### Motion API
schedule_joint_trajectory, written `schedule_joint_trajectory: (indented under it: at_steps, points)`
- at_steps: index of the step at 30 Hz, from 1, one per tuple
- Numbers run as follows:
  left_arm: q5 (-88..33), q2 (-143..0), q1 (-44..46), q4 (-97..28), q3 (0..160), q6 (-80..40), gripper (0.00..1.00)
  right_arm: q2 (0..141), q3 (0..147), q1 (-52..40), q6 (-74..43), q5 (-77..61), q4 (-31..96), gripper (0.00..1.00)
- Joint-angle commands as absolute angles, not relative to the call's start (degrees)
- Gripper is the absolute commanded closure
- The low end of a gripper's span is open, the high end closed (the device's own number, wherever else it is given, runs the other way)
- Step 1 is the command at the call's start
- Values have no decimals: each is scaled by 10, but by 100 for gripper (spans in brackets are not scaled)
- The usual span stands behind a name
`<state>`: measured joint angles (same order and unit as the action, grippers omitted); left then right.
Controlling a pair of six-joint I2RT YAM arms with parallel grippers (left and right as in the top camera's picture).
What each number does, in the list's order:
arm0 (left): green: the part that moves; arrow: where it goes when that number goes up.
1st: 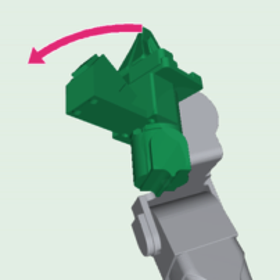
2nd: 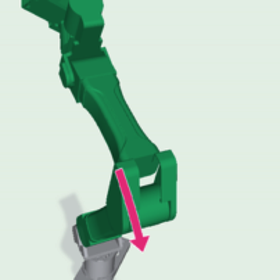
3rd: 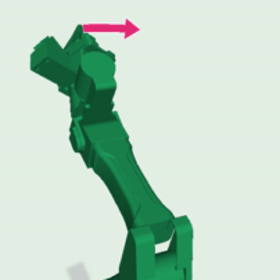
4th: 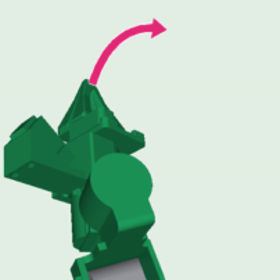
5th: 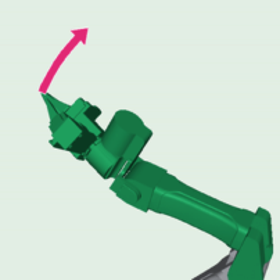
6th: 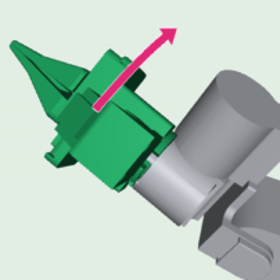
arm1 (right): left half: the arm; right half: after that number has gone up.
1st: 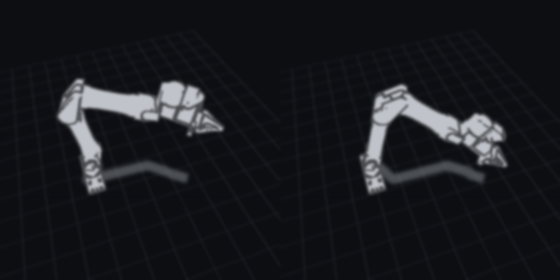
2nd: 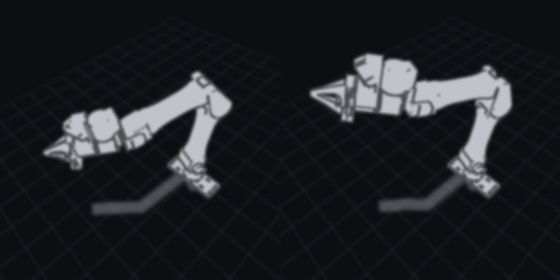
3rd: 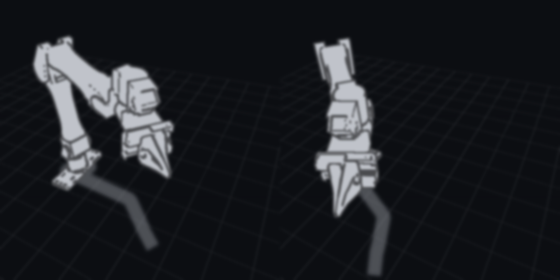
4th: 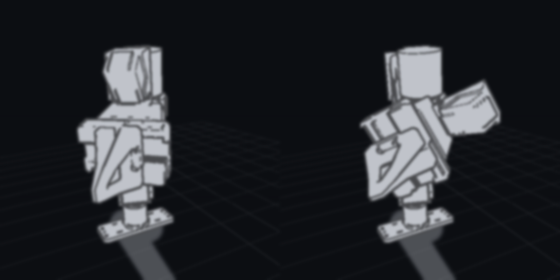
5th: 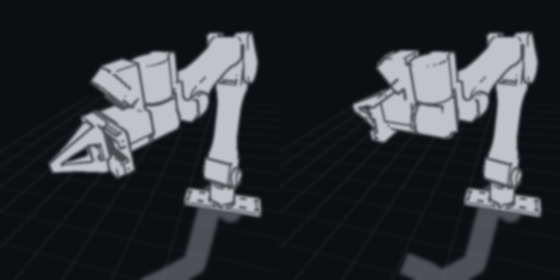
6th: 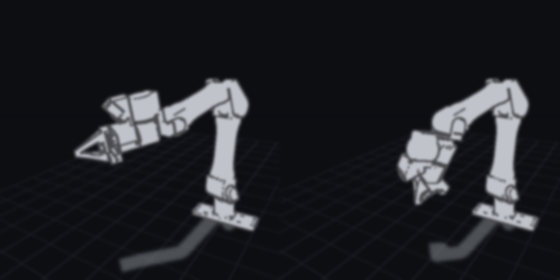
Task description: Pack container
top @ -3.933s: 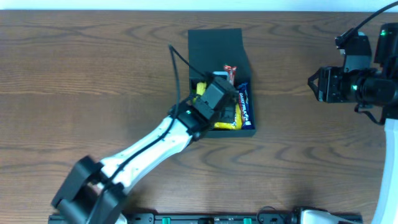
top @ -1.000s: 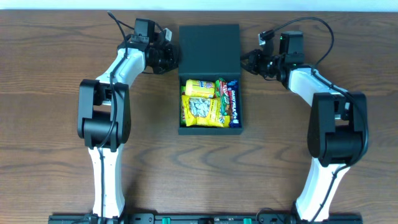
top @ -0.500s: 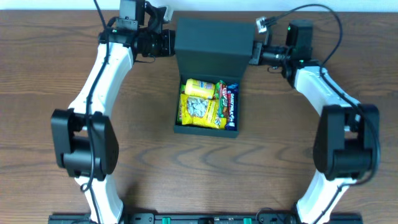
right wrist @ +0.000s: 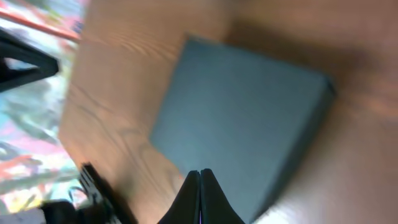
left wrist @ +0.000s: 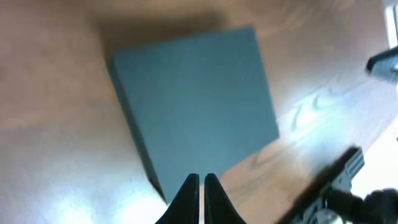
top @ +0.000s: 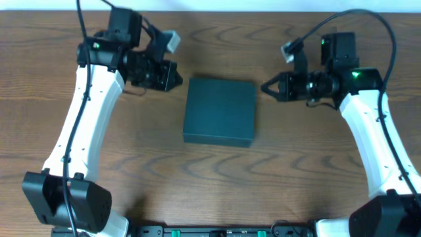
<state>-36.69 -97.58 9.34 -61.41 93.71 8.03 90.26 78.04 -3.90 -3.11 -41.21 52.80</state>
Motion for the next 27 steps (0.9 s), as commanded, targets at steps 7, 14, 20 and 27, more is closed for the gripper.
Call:
schedule_joint_trajectory:
  at_steps: [7,14,20,27]
  points:
    - [-343,-614,15,-574,591,100,94,666,562,-31,-3,-362,520,98]
    - [-339,-264,15,-596,478,23,94,152,416,-41,-91,-362,565,89]
    - [-340,-235,15,-642,472,-4,5,62,416,-41,-227,-362,608,1]
    - [-340,-235,15,-643,472,-4,5,62,416,-41,-227,-362,616,1]
